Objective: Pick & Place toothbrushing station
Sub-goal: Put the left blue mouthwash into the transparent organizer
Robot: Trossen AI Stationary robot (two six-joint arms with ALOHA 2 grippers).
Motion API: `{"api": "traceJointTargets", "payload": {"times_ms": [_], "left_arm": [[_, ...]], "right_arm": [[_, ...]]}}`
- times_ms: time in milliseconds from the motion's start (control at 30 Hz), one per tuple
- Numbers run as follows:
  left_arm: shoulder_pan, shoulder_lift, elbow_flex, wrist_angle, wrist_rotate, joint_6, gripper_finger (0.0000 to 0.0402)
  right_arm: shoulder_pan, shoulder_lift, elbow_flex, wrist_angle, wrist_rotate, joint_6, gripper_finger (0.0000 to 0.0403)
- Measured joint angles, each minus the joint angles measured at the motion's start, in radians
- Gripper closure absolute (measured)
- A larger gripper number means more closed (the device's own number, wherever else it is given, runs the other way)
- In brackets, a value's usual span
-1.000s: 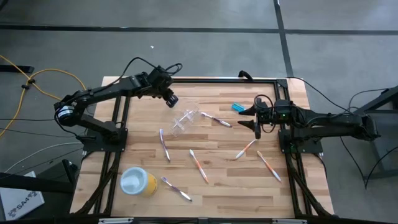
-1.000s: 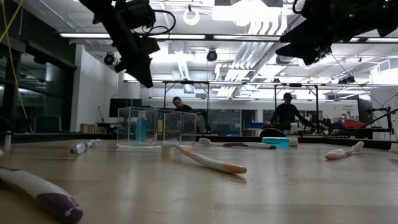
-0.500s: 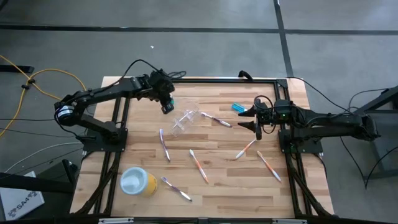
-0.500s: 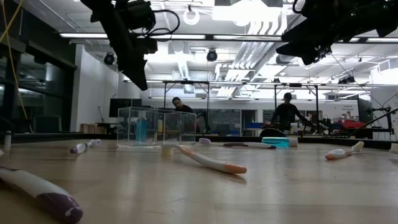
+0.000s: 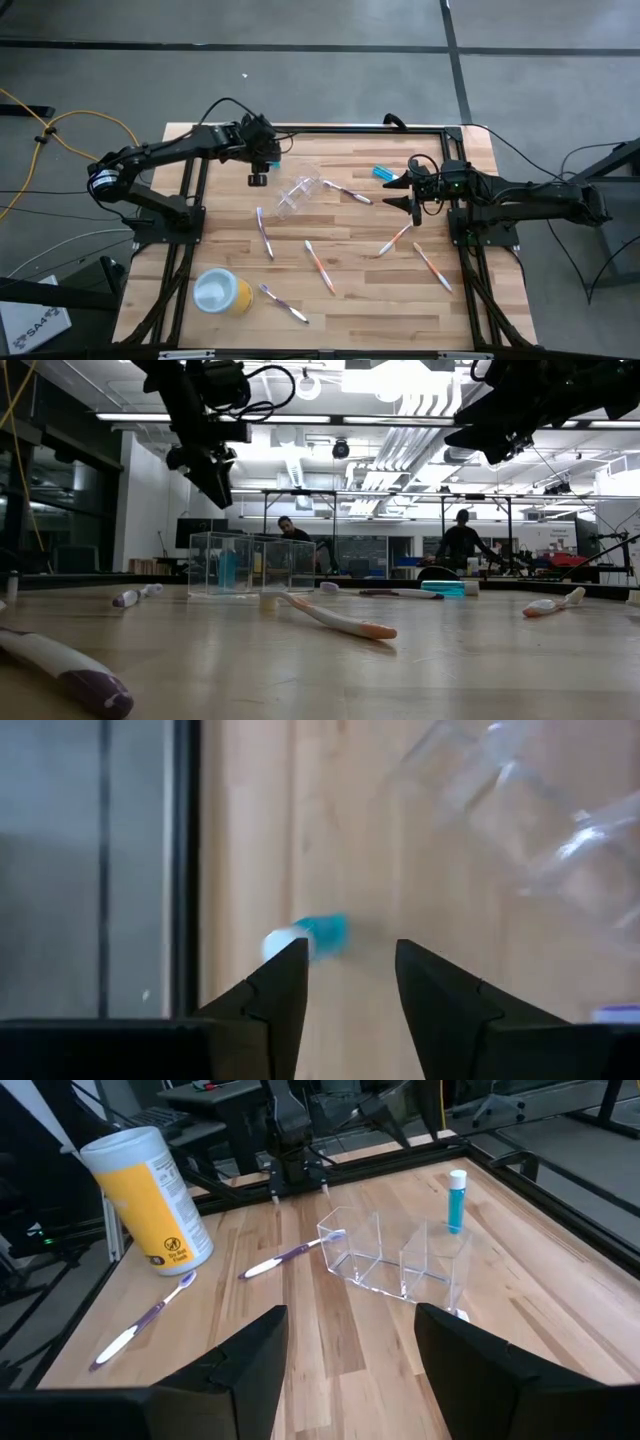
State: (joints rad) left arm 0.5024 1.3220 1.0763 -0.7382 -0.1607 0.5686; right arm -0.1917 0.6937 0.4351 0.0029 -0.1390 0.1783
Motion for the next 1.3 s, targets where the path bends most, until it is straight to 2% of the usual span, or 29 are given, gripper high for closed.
{"api": "traceJointTargets", "payload": {"times_ms": [300,433,533,967,1100,1300], "left_arm": [[0.097,0.000,0.000,-0.004,-0.007,-0.091,0.0256],[0.109,0.000,0.000,-0.002,-0.002,-0.013,0.0260],[0.097,0.000,0.000,0.000,0.002,0.037,0.0267],[0.001,0.000,0.000,0.024,-0.007,0.045,0.0291],[-0.008,0.000,0.000,0.028,-0.065,0.025,0.0291],[-0.008,0.000,0.000,0.038,-0.074,-0.055,0.0292]], "right_arm": [[0.000,0.000,0.000,0.000,0.001,0.000,0.0192],[0.000,0.000,0.000,0.000,0.001,0.000,0.0192],[0.000,0.000,0.000,0.000,0.001,0.000,0.0192],[0.000,0.000,0.000,0.000,0.002,0.000,0.0192],[0.000,0.000,0.000,0.000,0.002,0.000,0.0192],[0.000,0.000,0.000,0.000,0.002,0.000,0.0192]]}}
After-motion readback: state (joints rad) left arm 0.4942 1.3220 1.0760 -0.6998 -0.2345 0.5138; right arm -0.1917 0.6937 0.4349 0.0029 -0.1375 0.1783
